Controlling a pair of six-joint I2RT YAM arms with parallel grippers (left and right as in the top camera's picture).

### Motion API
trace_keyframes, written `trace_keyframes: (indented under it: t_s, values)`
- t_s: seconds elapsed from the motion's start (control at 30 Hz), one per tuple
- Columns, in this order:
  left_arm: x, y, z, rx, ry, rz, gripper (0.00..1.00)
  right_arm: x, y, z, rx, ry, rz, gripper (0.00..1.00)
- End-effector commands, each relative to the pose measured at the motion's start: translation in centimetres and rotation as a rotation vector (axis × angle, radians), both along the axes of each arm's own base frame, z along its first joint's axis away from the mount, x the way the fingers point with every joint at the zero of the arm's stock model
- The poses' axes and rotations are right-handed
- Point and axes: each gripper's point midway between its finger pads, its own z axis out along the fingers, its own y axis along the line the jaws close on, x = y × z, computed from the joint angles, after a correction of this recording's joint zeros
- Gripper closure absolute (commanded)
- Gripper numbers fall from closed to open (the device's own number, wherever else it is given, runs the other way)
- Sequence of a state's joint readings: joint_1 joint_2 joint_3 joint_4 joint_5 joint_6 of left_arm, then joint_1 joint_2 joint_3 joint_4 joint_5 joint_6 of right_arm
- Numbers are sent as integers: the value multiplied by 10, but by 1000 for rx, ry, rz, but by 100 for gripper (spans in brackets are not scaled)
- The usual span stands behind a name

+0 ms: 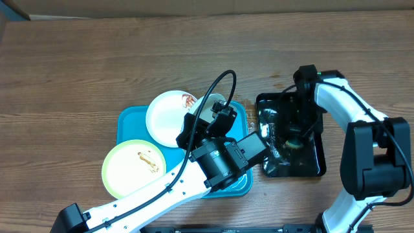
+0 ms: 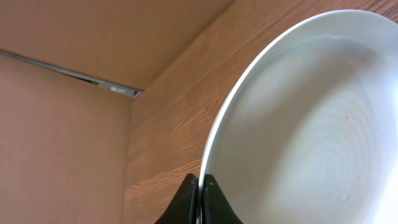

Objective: Clean dirty plates on tray and stack at the side

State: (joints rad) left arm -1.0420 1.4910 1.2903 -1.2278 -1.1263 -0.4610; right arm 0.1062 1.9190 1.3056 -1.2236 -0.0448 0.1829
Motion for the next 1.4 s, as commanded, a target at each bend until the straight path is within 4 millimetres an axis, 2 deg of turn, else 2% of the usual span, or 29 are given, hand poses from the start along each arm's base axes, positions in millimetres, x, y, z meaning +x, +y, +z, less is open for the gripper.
trace_keyframes:
  t_s: [0.0, 0.07, 0.13, 0.27, 0.47, 0.67, 0.73, 0.87, 0.9, 0.97, 1.0, 1.03, 1.1, 1.13, 1.17, 1.2, 1.23, 1.3, 1.37]
  values:
    - [1, 0, 14, -33, -47, 8, 96, 26, 4, 43, 12, -96, 4, 96]
    - [1, 0, 14, -35, -47, 9, 96, 24, 4, 58, 13, -108, 3, 95]
    - [1, 0, 14, -42, -51, 13, 96, 20, 3, 65, 13, -109, 3, 93]
    - [1, 0, 14, -48, -55, 16, 96, 11, 2, 64, 5, -77, 4, 93]
    - [2, 2, 14, -46, -53, 22, 96, -4, 0, 48, 0, -24, 2, 90]
    - [2, 4, 13, -44, -52, 27, 96, -16, -1, 17, -2, -12, 0, 84]
    - [2, 4, 13, -44, -52, 27, 96, -19, -2, 6, -2, -13, -1, 78]
    - [2, 4, 13, -44, -52, 27, 96, -25, -2, -9, -8, -14, -30, 59]
    - [2, 4, 13, -44, -51, 27, 96, -26, -2, -11, -9, -14, -38, 48]
    - [2, 4, 13, -45, -51, 27, 96, -27, -2, -14, -10, -15, -46, 13]
    - [2, 4, 13, -45, -51, 27, 96, -26, -2, -14, -10, -20, -45, 2]
    - [2, 4, 13, -45, -51, 27, 96, -24, -2, -15, -9, -27, -45, 0]
    - [2, 4, 13, -45, -51, 27, 96, -22, -2, -15, -8, -37, -45, 0]
    - [2, 4, 13, -46, -49, 27, 96, -20, -2, -15, -7, -42, -46, 10]
    - [2, 3, 12, -50, -43, 26, 96, -20, -2, -16, -6, -45, -46, 34]
    - [1, 3, 10, -56, -34, 25, 96, -19, -2, -16, -6, -47, -46, 73]
    - [1, 2, 7, -65, -19, 24, 96, -19, -2, -16, -6, -46, -46, 96]
    - [1, 3, 2, -84, 9, 32, 96, -19, -1, -16, -4, -48, -46, 96]
    - [5, 11, 1, -95, 17, 62, 96, -19, -1, -15, -2, -47, -46, 83]
